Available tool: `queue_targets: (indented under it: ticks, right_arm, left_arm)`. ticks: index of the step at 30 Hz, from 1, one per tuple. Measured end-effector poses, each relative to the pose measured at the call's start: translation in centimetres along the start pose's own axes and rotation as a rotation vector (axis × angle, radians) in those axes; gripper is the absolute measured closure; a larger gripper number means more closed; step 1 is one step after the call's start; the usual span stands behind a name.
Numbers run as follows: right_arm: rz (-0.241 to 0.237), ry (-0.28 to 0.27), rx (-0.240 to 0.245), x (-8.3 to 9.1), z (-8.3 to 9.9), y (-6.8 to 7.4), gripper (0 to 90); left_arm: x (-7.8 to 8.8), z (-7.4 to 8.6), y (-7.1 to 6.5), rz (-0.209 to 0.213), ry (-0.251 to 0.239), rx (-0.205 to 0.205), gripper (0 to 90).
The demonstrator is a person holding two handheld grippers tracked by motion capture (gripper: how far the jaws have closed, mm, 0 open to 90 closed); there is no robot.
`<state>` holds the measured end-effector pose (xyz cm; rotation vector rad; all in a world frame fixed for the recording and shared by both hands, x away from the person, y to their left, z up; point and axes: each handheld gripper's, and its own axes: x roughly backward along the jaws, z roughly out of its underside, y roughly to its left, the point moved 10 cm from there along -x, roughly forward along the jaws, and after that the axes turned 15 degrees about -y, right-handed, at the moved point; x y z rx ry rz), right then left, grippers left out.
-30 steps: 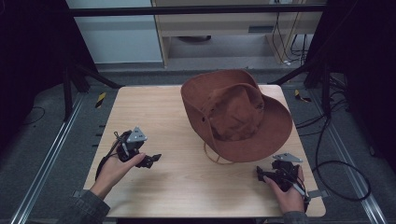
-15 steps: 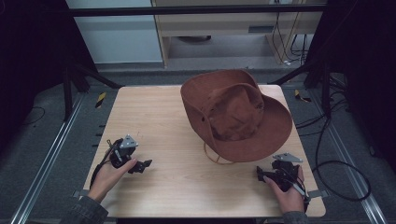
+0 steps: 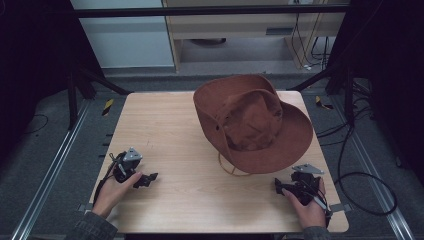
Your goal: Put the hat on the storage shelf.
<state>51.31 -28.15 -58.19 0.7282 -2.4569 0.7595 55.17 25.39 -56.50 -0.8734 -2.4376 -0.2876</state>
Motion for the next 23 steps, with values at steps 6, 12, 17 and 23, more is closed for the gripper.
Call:
queue_targets:
  ticks: [6,12,17,23]
  right_arm:
    - [0.0,0.001,-0.001,0.01,0.01,0.0,0.7]
    - [0.0,0.001,0.0,0.01,0.01,0.0,0.6]
    - [0.0,0.0,0.0,0.0,0.0,0.0,0.7]
    - [0.001,0.001,-0.01,0.0,0.01,0.19,0.7]
  left_arm:
    - [-0.33,0.69,0.13,0.0,0.002,0.018,4.7]
    - [-0.7,0.96,0.31,-0.013,0.002,0.005,1.6]
    - [-0.85,1.05,0.45,-0.023,-0.06,0.009,0.0]
    - [-0.84,1.07,0.43,-0.022,-0.059,0.009,0.0]
